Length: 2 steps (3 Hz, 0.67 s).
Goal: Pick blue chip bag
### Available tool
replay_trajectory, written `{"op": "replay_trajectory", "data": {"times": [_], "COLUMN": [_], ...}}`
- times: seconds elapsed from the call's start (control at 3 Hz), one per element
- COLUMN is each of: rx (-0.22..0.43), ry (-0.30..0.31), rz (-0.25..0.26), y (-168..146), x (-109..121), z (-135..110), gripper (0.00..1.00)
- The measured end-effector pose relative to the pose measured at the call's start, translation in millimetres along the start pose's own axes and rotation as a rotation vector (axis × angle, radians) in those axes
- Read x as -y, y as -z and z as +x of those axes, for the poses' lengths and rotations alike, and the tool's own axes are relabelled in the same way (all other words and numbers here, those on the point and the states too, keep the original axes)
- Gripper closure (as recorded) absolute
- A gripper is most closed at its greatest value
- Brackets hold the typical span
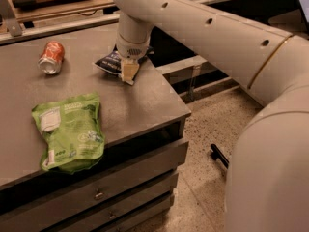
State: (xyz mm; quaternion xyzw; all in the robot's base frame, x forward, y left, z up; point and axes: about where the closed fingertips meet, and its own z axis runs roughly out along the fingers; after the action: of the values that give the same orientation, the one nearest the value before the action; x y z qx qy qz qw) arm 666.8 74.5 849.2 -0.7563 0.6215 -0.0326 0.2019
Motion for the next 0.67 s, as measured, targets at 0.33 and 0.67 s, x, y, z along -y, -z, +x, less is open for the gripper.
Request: {"op": "replay_trajectory", "data": {"times": [0.33,0.67], "rx": [-0.001,-0.001], "ry": [0.001,0.001], "rz": [-0.003,-0.004], "y": [-1.8,-1.8], "x": [-0.7,-0.8], "z": [-0.1,-0.2], "gripper": [0.89,1.0]}}
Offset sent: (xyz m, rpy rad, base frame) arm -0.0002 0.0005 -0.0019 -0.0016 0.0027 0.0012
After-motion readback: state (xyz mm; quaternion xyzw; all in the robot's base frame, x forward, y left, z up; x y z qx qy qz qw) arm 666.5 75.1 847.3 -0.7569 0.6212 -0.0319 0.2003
